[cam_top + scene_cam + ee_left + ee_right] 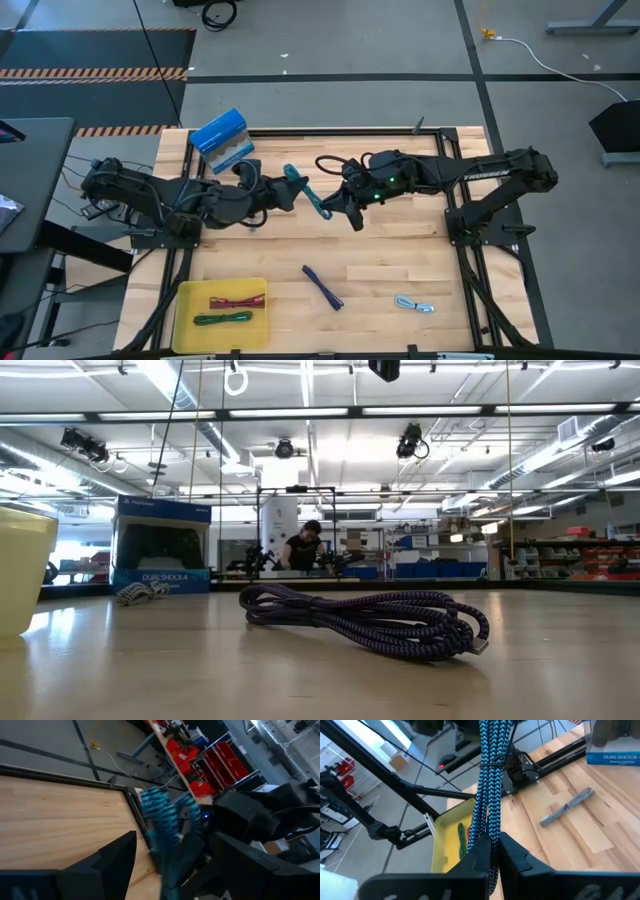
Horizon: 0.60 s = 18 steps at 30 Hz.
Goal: Pick and place USB-C Cables
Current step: Put the blue charger cable into the yellow bin
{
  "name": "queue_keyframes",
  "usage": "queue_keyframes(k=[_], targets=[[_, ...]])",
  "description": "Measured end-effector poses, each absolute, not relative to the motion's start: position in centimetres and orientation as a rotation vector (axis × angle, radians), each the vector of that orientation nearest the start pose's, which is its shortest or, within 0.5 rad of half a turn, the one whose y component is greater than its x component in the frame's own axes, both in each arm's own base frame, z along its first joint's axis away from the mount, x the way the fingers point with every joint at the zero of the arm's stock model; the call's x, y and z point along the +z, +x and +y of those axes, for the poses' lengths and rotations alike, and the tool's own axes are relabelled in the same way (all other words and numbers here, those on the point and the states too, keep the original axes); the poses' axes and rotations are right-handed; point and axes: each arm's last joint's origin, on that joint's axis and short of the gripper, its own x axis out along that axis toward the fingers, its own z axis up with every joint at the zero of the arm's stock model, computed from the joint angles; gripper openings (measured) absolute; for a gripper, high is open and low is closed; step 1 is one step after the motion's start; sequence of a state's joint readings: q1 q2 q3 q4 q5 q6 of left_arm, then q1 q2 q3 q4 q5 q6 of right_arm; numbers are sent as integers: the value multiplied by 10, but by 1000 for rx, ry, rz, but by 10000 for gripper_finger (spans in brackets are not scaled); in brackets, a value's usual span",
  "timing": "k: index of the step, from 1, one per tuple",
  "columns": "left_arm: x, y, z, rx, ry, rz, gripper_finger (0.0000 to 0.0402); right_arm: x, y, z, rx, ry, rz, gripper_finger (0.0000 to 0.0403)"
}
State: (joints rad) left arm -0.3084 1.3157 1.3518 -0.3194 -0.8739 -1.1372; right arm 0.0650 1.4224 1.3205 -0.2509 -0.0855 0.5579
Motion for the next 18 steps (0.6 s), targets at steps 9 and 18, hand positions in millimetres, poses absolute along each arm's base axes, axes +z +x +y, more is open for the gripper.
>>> queue_keyframes(k=[9,18], targets=[[402,276,-63,608,-949,-88,203,366,321,24,82,553,392,18],[401,277,-66,500,-976,-5,31,366,320,25,124,549,410,44]])
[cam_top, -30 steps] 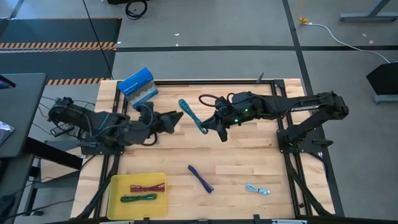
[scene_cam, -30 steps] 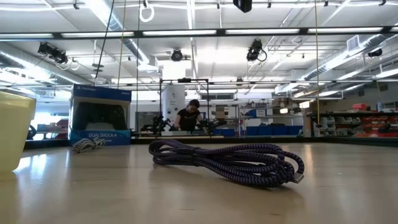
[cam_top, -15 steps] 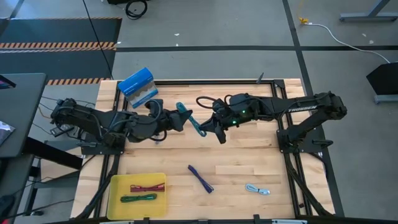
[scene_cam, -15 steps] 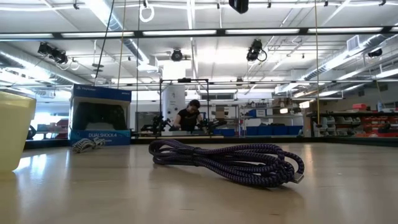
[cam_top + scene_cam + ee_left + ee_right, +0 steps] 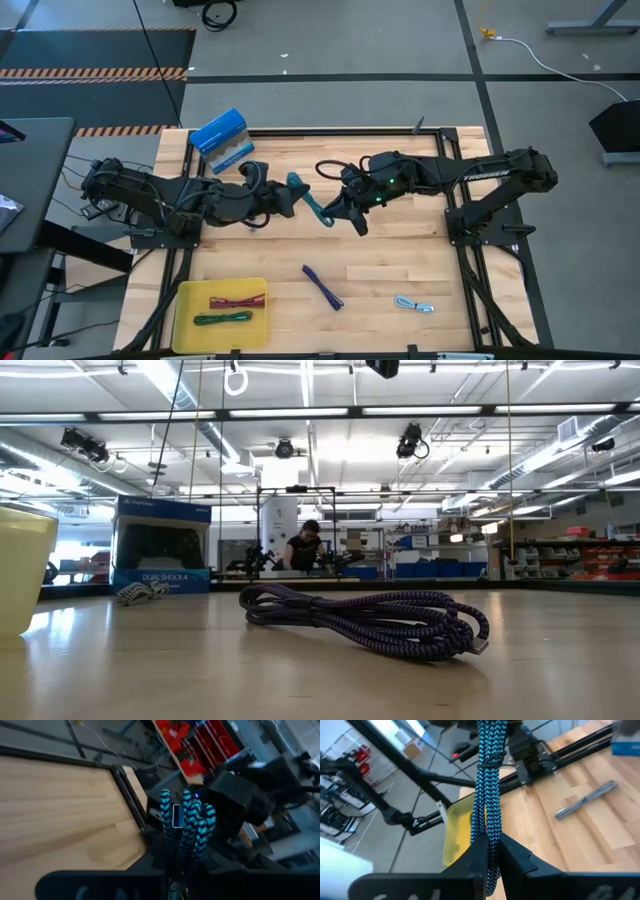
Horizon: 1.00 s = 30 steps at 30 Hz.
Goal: Pick and place USB-C Cables
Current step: Put the blue charger cable into the yellow bin
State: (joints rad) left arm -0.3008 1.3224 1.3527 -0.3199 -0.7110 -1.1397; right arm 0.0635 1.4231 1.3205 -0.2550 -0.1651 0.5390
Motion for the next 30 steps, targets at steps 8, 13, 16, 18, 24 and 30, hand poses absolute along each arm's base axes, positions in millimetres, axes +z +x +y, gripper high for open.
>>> queue_keyframes(k=[8,13,16,18,24,30], targets=[[396,275,-78,332,-991,178,31,367,321,26,165,529,402,48],[386,269,-90,237,-1019,374,31,367,320,25,165,539,406,49],[379,264,-96,202,-1033,496,31,367,320,26,170,540,408,49],[375,259,-102,160,-1050,597,31,367,320,26,170,540,408,50],[358,235,-124,40,-1048,1012,31,367,320,26,163,547,409,50],[342,200,-138,102,-913,1358,31,366,320,25,158,546,412,50]])
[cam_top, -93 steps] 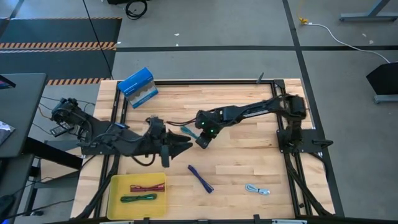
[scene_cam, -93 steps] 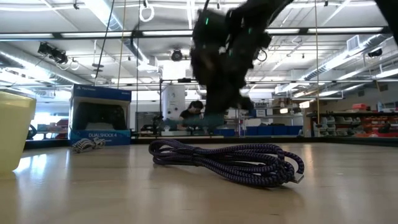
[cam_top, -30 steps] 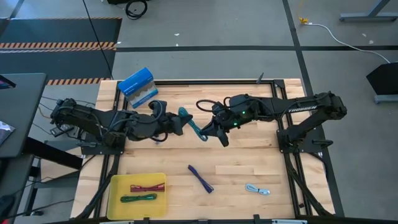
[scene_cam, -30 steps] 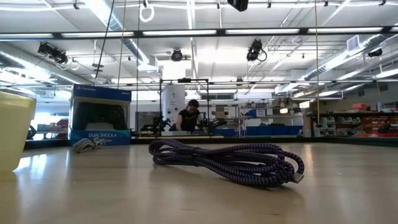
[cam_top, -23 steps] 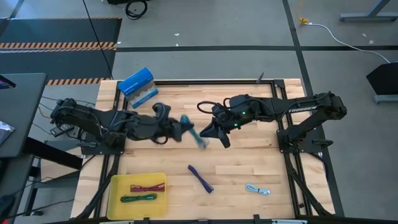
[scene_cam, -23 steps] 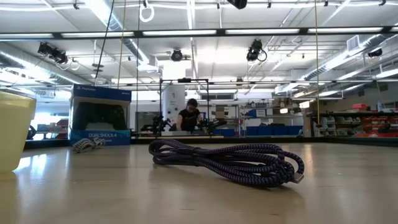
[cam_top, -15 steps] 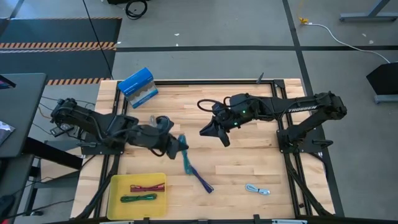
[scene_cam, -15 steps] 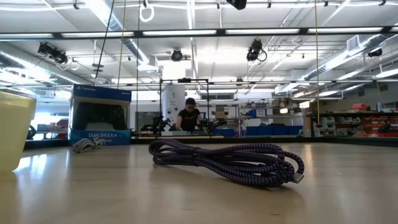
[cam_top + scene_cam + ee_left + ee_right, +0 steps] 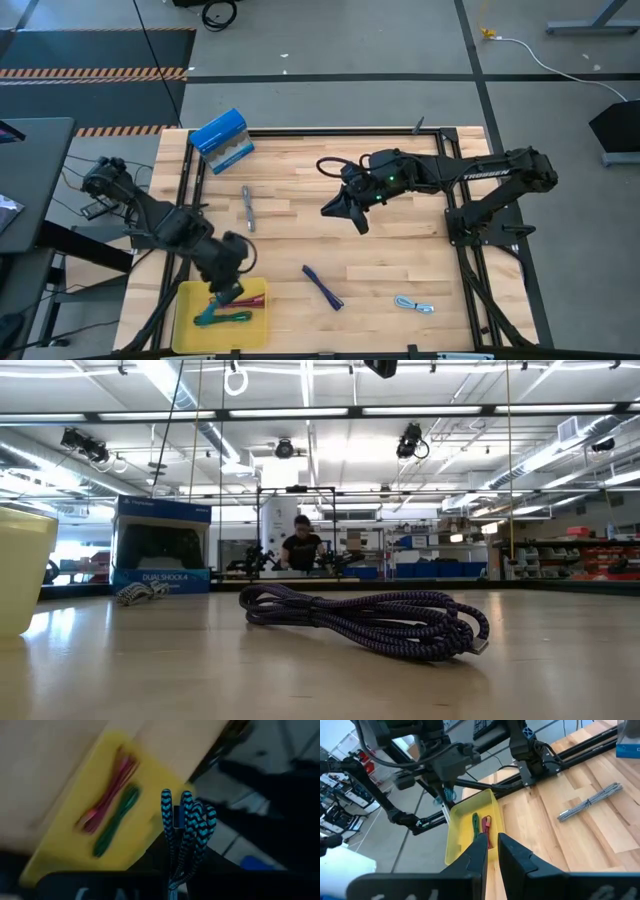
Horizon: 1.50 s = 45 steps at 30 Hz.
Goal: Pick and place USB-C Cables
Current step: Put the blue charger cable into the yellow bin, then put the white charger cable into the yellow bin
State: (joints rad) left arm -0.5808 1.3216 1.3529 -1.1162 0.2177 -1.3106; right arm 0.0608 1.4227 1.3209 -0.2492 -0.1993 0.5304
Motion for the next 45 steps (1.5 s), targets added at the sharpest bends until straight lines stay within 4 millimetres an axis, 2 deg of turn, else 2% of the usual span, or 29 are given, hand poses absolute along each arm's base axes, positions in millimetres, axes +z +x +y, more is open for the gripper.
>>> queue_keyframes(k=[4,10,17,26,34,38,45], targets=[[339,187,-146,119,-819,1408,37,363,319,25,140,545,444,50],[325,176,-152,172,-585,1500,38,358,317,24,84,541,493,50],[306,187,-169,88,-408,1570,37,357,316,24,76,563,506,50],[265,213,-196,-85,-206,1674,37,356,316,24,85,557,512,50],[237,228,-211,-89,-242,1749,57,356,316,26,169,546,531,50],[234,234,-218,-125,-288,1705,82,356,316,24,183,551,535,50],[235,237,-219,-40,-403,1698,153,355,315,19,237,579,565,52]])
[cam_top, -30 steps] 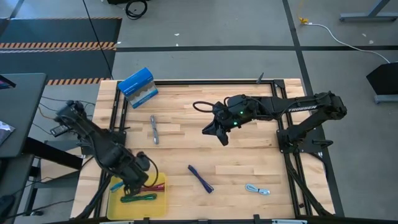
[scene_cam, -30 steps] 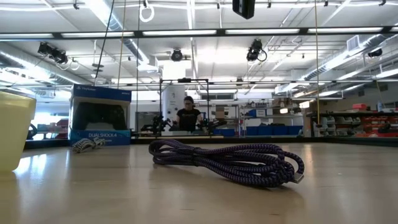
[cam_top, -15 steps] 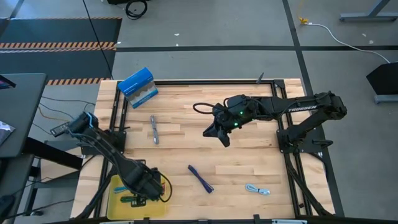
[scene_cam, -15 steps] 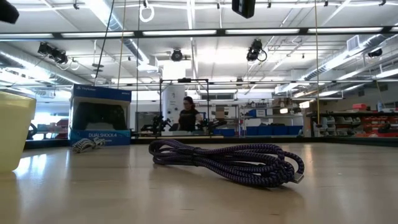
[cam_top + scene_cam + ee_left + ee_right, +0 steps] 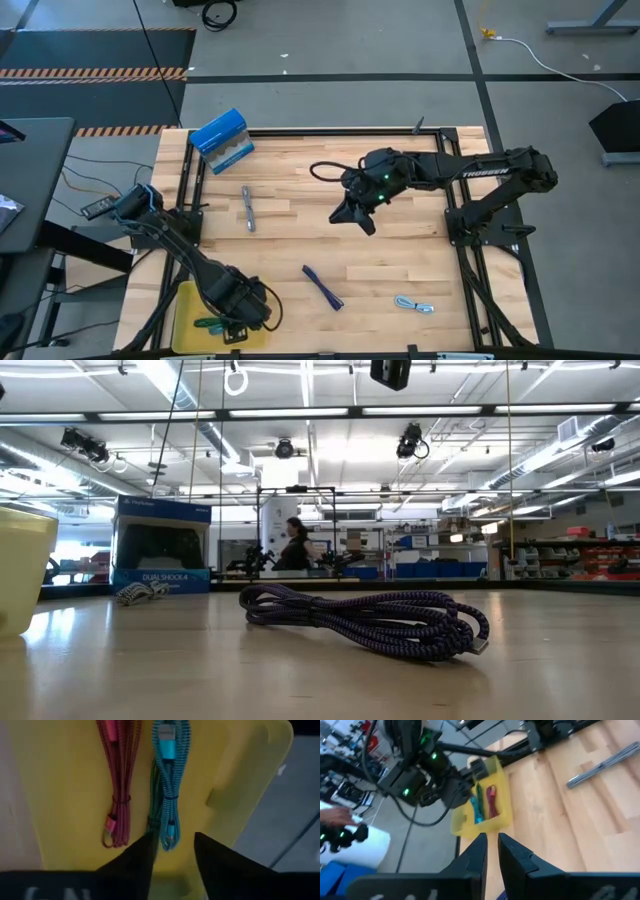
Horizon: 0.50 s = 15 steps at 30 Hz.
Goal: Pick and place USB-C Cables
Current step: Put the white charger cable into the yellow bin
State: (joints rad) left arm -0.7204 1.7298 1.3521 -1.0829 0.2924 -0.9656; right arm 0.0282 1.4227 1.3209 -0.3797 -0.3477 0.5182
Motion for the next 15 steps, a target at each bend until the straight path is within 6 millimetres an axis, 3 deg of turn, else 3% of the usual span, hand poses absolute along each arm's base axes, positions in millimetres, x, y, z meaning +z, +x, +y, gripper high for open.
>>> queue_keyframes(k=[8,11,15], targets=[[237,239,-220,66,-649,1787,242,351,312,17,257,558,619,66],[240,249,-217,96,-735,1737,250,350,311,17,239,554,629,69],[258,269,-207,172,-770,1547,240,348,311,13,214,558,640,75]])
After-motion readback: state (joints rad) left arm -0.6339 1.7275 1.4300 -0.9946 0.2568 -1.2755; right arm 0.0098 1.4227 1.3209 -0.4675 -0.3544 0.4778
